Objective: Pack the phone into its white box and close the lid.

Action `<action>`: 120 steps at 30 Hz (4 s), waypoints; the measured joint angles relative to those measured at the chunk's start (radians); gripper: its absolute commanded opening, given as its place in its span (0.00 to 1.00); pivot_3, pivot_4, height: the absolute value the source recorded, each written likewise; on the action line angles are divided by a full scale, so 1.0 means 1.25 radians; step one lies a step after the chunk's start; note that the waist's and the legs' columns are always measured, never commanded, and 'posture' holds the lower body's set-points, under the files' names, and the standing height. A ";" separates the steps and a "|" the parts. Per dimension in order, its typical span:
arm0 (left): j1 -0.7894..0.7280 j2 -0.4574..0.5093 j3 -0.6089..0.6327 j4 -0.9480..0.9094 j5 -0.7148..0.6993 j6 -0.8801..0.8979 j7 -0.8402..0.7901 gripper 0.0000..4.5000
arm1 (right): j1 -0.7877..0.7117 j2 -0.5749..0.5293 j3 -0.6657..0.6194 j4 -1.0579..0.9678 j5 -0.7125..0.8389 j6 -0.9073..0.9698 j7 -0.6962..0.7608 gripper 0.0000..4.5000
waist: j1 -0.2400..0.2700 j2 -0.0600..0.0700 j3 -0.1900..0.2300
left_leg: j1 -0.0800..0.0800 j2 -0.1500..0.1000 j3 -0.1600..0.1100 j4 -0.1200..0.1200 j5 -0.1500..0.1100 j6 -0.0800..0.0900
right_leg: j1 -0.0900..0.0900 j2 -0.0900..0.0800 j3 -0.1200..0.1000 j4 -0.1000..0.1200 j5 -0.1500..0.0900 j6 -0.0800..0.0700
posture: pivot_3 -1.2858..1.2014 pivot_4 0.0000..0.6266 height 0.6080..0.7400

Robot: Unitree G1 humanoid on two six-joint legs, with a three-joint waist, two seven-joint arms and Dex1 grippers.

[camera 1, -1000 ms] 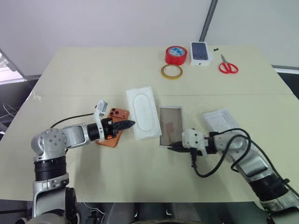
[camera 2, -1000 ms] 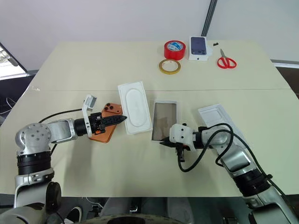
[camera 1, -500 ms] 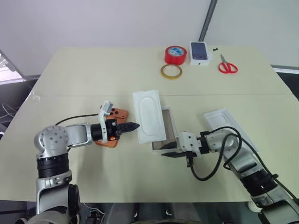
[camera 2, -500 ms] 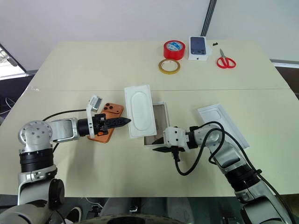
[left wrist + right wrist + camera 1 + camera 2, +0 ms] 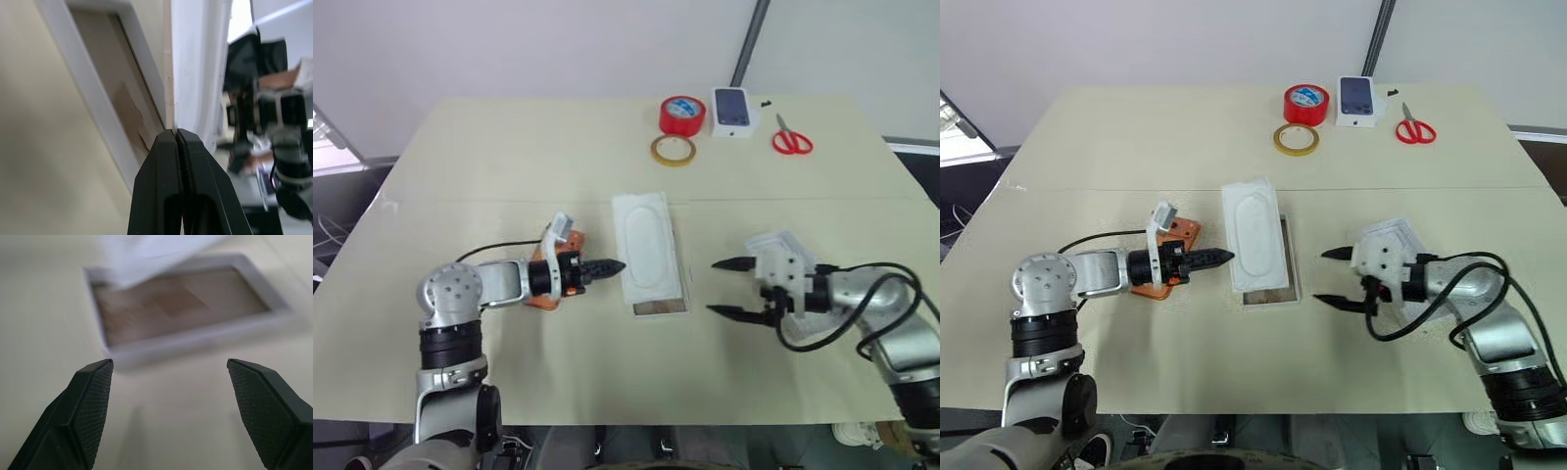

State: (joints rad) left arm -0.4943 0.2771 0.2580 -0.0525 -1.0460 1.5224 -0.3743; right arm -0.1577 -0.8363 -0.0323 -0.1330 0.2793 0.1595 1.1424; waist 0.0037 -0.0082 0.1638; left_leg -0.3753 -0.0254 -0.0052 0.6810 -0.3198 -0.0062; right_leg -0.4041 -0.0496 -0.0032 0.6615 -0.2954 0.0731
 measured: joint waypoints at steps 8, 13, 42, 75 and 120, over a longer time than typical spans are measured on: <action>0.008 -0.023 -0.026 0.011 0.025 -0.003 0.007 0.20 | -0.042 0.037 -0.003 0.032 -0.002 -0.020 -0.033 0.88 | 0.003 0.000 0.000 | 0.000 0.000 0.000 0.000 0.001 -0.002 | 0.000 0.000 0.000 0.001 0.000 0.000 | 0.52 0.24 1.00; 0.007 -0.047 -0.004 0.011 0.027 -0.011 0.028 0.76 | -0.046 0.058 0.015 0.039 -0.005 -0.030 -0.045 0.88 | 0.006 0.000 0.000 | -0.001 0.000 0.000 0.000 0.002 -0.003 | 0.000 0.000 0.000 0.000 0.000 0.000 | 0.52 0.24 1.00; 0.210 0.211 -0.063 -0.054 0.322 -0.842 -0.431 1.00 | -0.269 0.189 0.335 0.125 -0.229 -0.034 -0.091 0.00 | -0.014 0.001 0.001 | -0.004 0.000 0.000 -0.001 -0.002 0.004 | -0.003 -0.001 -0.001 -0.003 0.000 0.000 | 0.52 0.24 1.00; 0.206 0.170 -0.069 -0.070 0.319 -0.827 -0.360 1.00 | -0.368 0.209 0.330 0.255 -0.345 -0.116 -0.125 0.00 | -0.014 0.001 0.001 | -0.001 0.000 0.000 -0.001 -0.002 0.004 | -0.001 -0.001 -0.001 -0.002 0.000 0.000 | 0.52 0.24 1.00; 0.007 0.438 -0.106 0.318 0.299 -0.380 -0.530 1.00 | -0.463 0.528 0.459 0.318 -0.445 0.054 -0.228 0.00 | -0.018 0.000 0.001 | -0.013 -0.001 0.000 0.002 0.002 -0.003 | -0.015 0.000 -0.001 0.004 0.000 0.000 | 0.52 0.24 1.00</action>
State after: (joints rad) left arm -0.4859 0.8250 0.1257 0.3448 -0.6727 1.0477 -1.0364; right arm -0.7366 -0.1762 0.5414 0.2646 -0.2775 0.2264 0.8573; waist -0.0186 -0.0082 0.1648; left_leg -0.3920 -0.0266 -0.0052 0.6831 -0.3174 -0.0100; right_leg -0.4232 -0.0502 -0.0040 0.6662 -0.2952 0.0729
